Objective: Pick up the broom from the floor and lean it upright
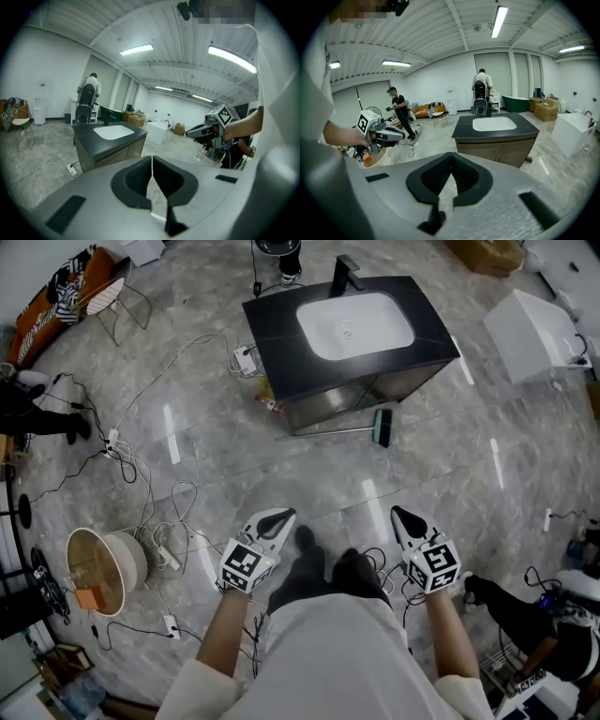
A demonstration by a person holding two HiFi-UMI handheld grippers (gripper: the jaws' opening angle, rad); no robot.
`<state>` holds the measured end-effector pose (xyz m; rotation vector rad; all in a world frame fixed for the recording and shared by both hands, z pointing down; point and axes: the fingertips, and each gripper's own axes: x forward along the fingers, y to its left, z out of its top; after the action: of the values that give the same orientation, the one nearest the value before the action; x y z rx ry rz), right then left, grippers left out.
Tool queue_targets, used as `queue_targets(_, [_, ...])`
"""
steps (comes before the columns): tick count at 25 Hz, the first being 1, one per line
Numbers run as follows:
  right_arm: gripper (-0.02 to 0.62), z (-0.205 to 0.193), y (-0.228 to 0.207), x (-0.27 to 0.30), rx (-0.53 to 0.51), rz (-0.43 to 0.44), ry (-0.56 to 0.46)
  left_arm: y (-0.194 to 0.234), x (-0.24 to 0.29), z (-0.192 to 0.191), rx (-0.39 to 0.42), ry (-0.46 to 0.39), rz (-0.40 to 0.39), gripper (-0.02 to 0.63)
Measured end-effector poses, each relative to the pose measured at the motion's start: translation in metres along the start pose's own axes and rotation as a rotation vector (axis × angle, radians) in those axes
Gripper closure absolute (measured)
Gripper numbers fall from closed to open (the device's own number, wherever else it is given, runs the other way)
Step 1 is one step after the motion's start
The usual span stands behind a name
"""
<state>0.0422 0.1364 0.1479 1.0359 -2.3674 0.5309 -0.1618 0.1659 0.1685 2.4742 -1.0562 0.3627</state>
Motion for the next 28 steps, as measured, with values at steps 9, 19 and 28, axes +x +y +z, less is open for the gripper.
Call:
queue_targets(9, [0.595,0.011,-0.026,0.036,0.03,-0.002,0.007,0.018,0.034,0.002,-0.004,0.021,-0.024,0.594])
queue_targets(19, [0.595,0.009,-0.108,0.085,0.043,0.05,0.008,0.035,0.109,0.007,-0.035,0.033,0.024,0.594])
queue_targets(28, [0.595,-0.032,-0.157,0.163,-0.016,0.145,0.029,0.072,0.199,-0.021,0.0,-0.006,0.059,0.594])
